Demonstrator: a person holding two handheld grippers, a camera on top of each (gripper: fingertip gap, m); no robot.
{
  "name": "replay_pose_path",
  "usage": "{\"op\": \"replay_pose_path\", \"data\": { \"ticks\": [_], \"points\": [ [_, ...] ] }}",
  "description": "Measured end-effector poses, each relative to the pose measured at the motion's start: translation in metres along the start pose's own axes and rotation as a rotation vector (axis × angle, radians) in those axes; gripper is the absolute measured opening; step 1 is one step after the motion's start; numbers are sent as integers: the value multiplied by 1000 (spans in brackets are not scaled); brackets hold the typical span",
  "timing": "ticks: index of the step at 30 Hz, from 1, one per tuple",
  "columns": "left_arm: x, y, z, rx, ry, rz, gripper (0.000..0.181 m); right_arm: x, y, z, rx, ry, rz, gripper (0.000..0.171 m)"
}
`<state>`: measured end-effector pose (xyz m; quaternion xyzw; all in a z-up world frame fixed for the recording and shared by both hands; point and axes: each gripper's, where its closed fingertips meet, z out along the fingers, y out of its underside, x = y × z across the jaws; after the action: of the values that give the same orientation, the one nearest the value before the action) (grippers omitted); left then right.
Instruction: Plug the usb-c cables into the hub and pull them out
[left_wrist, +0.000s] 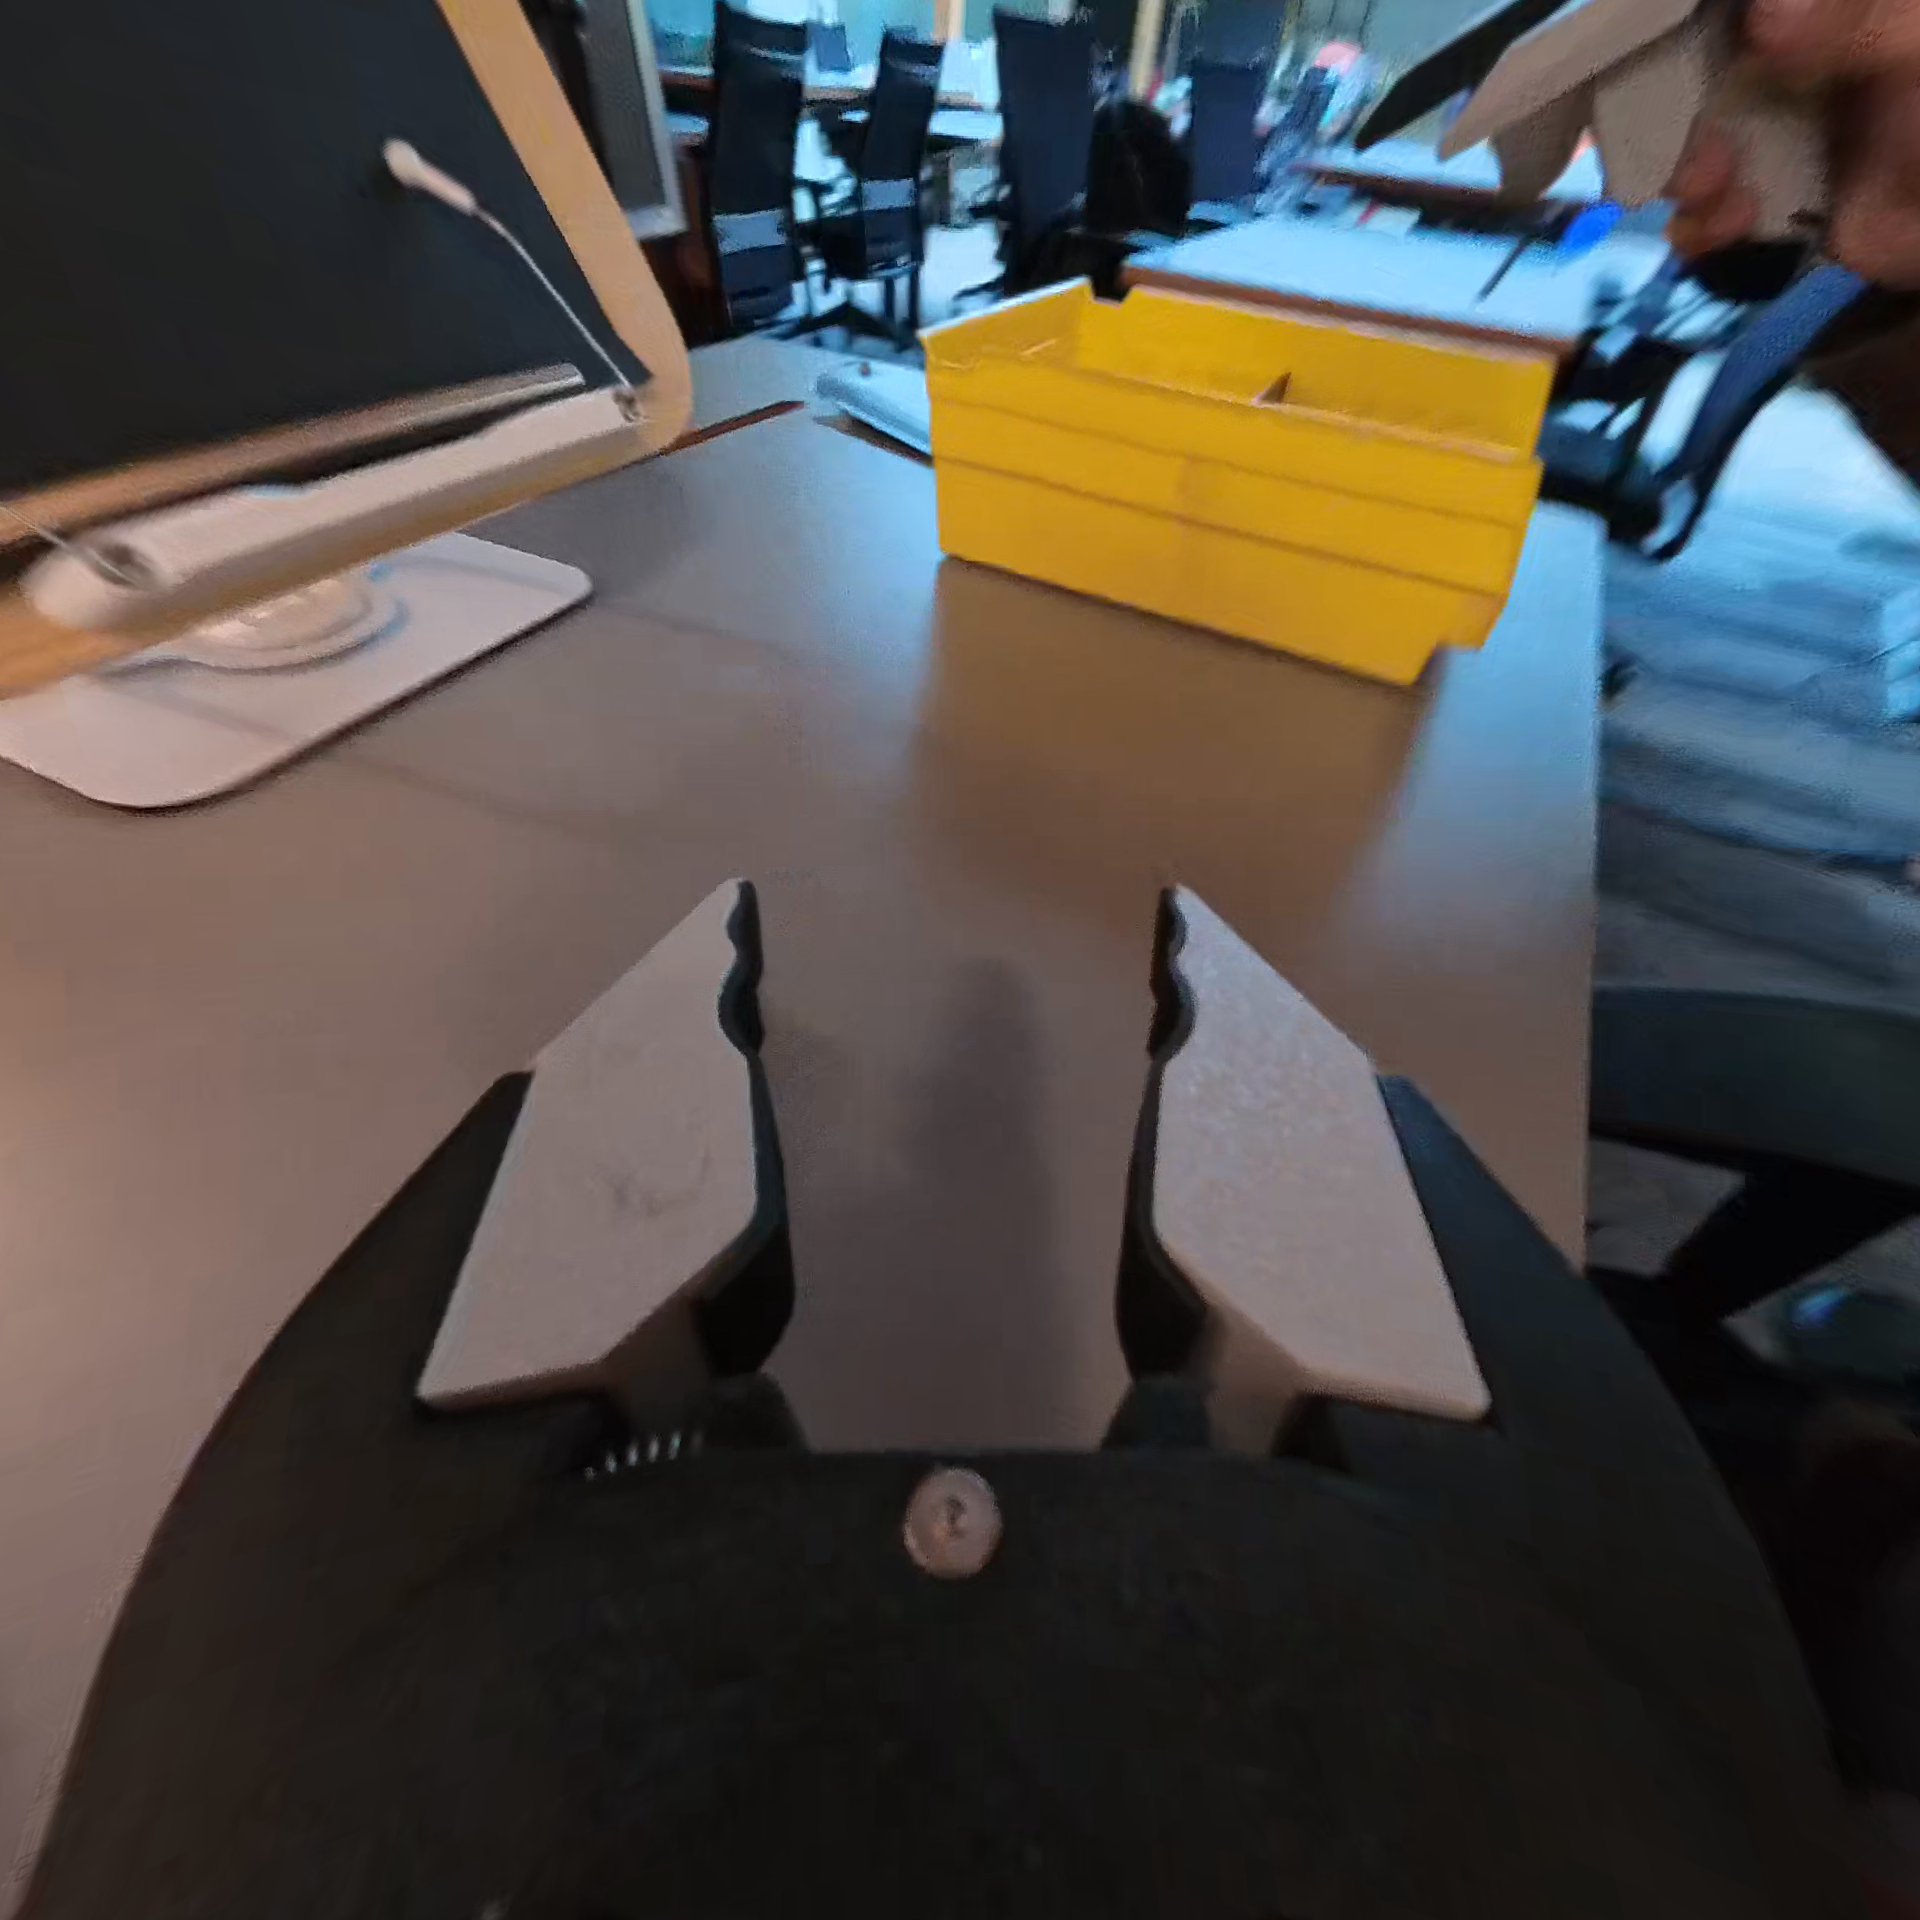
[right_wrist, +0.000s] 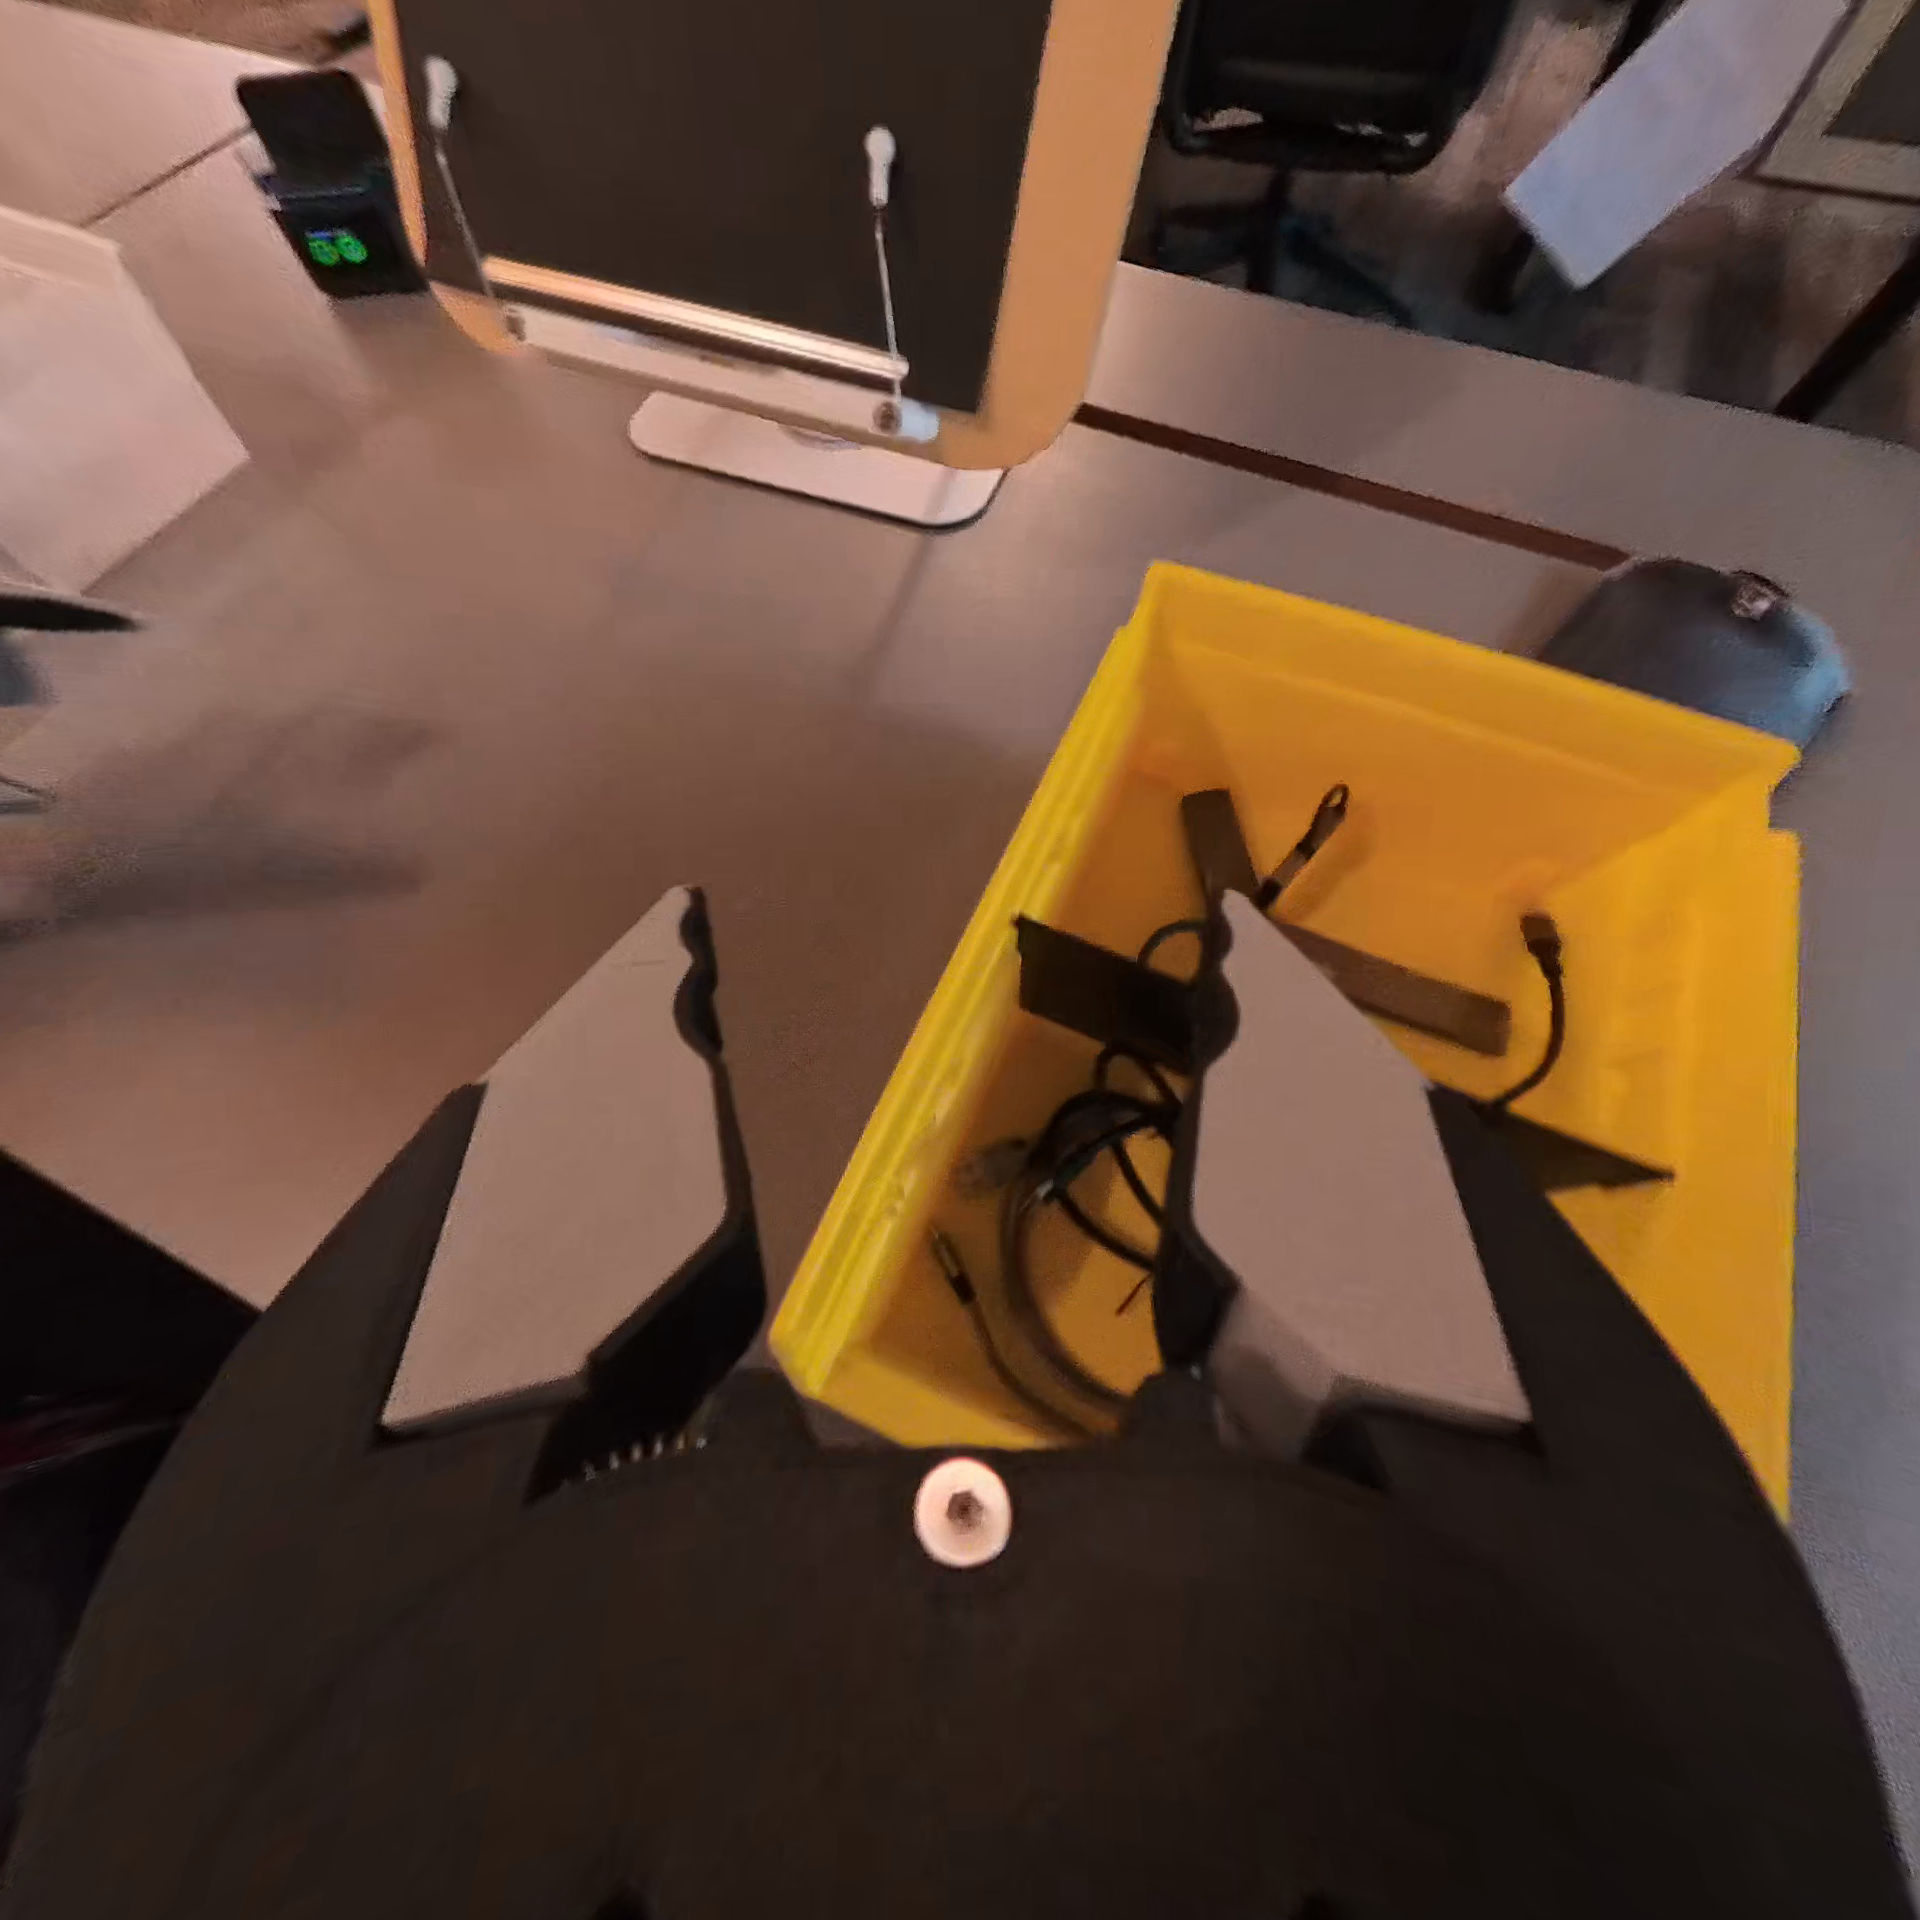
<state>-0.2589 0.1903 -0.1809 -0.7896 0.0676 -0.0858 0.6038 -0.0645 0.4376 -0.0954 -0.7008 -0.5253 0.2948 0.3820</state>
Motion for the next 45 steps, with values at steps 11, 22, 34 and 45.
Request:
{"op": "replay_pose_path", "data": {
  "ticks": [11,22,34,45],
  "points": [
    [-16,-1,-171,-123,-626,114,76,15,67,-18,64,581,-56,134],
    [-70,62,-193,-173,-809,-124,98,4,93,5,83,483,30,128],
    [-114,75,-186,-230,-1018,-13,74,6,105,34,57,462,62,128],
    [-113,82,-197,-291,-968,37,6,-21,114,59,-86,396,-49,28]
  ]
}}
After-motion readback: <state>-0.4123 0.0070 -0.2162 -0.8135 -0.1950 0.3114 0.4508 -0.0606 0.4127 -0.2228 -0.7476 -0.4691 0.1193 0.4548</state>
